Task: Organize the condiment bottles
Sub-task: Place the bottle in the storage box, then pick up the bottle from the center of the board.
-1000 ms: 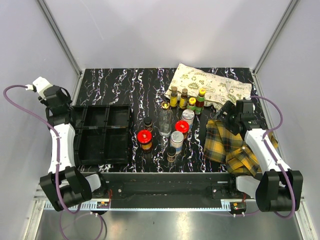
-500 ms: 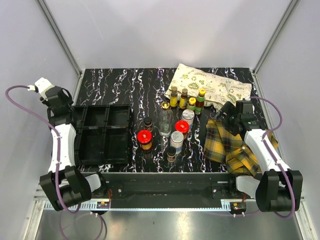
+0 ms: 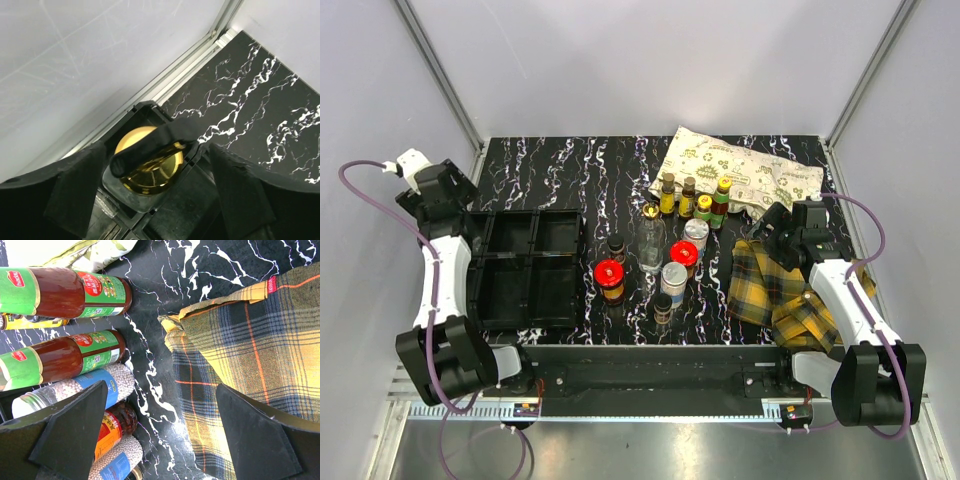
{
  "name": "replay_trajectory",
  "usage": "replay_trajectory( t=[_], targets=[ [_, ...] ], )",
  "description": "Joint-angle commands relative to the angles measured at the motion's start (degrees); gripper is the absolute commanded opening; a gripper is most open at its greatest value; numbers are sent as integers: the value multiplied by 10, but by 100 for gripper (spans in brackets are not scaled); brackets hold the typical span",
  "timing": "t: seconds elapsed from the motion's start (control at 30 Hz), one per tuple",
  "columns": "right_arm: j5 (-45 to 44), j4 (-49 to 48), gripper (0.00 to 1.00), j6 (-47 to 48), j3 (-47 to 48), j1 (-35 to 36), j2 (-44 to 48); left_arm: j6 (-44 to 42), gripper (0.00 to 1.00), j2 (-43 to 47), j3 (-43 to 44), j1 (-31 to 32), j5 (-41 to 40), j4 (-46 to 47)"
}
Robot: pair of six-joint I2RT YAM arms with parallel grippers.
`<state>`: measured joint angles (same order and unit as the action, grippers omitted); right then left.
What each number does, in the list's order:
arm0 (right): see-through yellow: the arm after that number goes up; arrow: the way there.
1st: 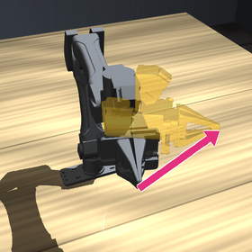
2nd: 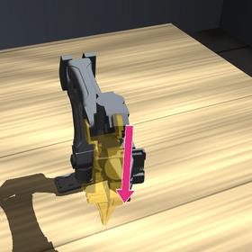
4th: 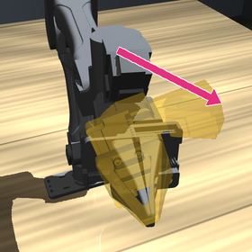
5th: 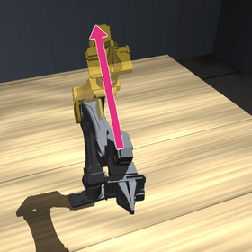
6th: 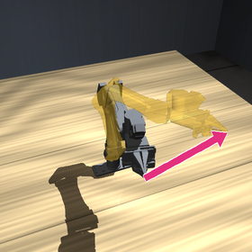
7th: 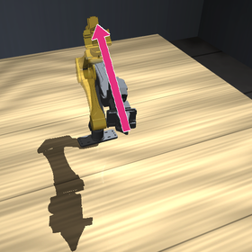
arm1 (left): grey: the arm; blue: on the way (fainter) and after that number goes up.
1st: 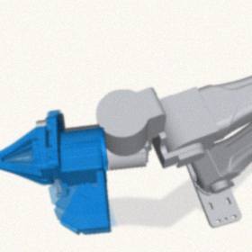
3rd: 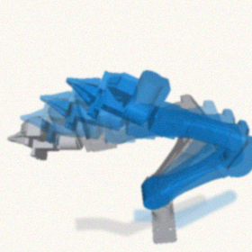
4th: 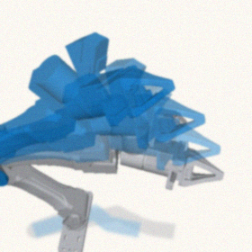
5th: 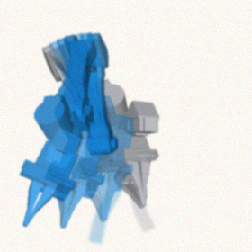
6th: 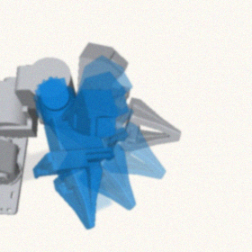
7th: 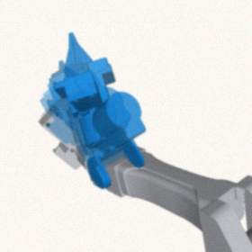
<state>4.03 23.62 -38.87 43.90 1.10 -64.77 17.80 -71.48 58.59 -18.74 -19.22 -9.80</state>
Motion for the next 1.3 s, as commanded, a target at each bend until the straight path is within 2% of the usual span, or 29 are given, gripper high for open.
replay_trajectory(
  t=[0.0,0.1,0.33,0.47,0.67,0.87,1.0,1.03,1.13,1.2,1.27],
  targets=[
    [4,-16,100,-4,7,-1,11,-15,95,1,38,5,6,11],
    [5,-16,100,-6,6,-1,12,-23,99,14,45,9,-2,5],
    [0,-16,100,-5,4,-1,13,-44,99,72,83,13,-18,-37],
    [-3,-12,100,-3,7,-1,13,-66,99,87,136,13,-16,-95],
    [-5,-1,100,7,17,-2,17,-82,99,116,168,12,13,-157],
    [21,49,98,55,62,-3,-10,-86,99,185,142,20,187,-159],
    [41,60,98,64,73,-1,-4,-85,99,214,141,65,295,-158],
    [48,60,98,63,73,-1,3,-82,99,215,140,73,358,-157],
    [52,60,98,61,73,-1,14,-63,99,213,130,109,469,-139],
    [55,58,98,57,72,-1,18,-64,99,209,104,163,492,-124],
    [59,57,98,54,67,-1,22,-82,99,208,88,211,475,-109]
  ],
)
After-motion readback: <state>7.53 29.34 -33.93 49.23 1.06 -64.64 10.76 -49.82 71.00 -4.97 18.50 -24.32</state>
